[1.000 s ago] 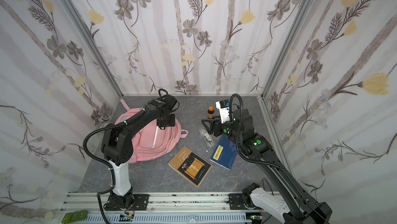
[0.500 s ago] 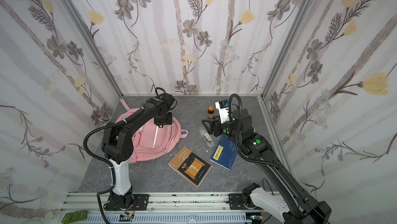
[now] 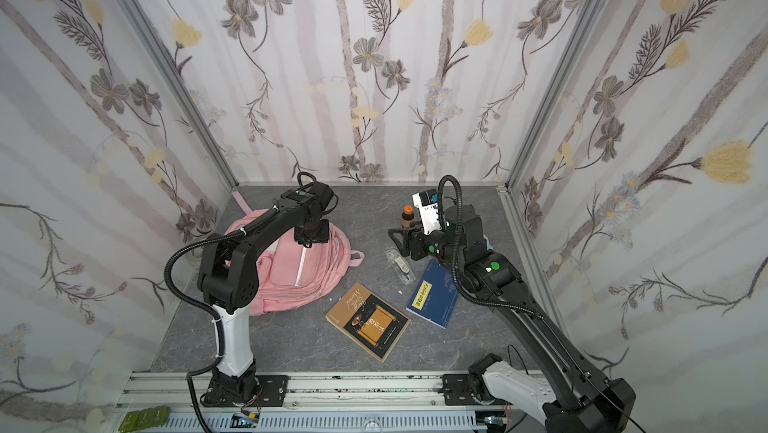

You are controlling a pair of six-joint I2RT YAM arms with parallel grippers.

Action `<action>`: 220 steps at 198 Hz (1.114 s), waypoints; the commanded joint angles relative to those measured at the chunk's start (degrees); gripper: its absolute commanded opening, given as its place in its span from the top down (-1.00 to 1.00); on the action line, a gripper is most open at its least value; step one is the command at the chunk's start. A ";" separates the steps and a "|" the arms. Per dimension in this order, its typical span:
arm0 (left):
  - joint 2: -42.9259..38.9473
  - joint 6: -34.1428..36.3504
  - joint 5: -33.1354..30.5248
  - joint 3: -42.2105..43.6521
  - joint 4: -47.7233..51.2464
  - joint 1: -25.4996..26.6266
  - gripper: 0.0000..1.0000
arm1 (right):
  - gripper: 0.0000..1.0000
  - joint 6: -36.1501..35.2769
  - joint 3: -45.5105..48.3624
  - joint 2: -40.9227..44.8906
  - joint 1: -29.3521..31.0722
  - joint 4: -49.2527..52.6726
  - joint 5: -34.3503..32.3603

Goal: Pack the student bag

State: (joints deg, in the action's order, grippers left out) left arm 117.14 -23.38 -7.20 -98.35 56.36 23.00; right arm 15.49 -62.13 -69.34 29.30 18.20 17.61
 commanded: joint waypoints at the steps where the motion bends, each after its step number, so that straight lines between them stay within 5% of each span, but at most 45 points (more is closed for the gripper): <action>1: 0.45 0.26 -1.07 0.76 0.48 -0.33 0.06 | -0.46 -0.54 -0.45 -0.48 0.05 -0.71 -0.29; 220: -1.96 2.63 0.87 3.35 -1.60 -0.13 0.75 | -0.43 0.07 2.52 0.41 0.05 -2.77 1.82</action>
State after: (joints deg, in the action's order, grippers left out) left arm 115.63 -21.17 -4.75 -94.74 52.56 22.92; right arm 15.55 -59.99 -69.28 29.30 17.74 18.28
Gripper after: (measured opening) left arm 0.163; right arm 0.714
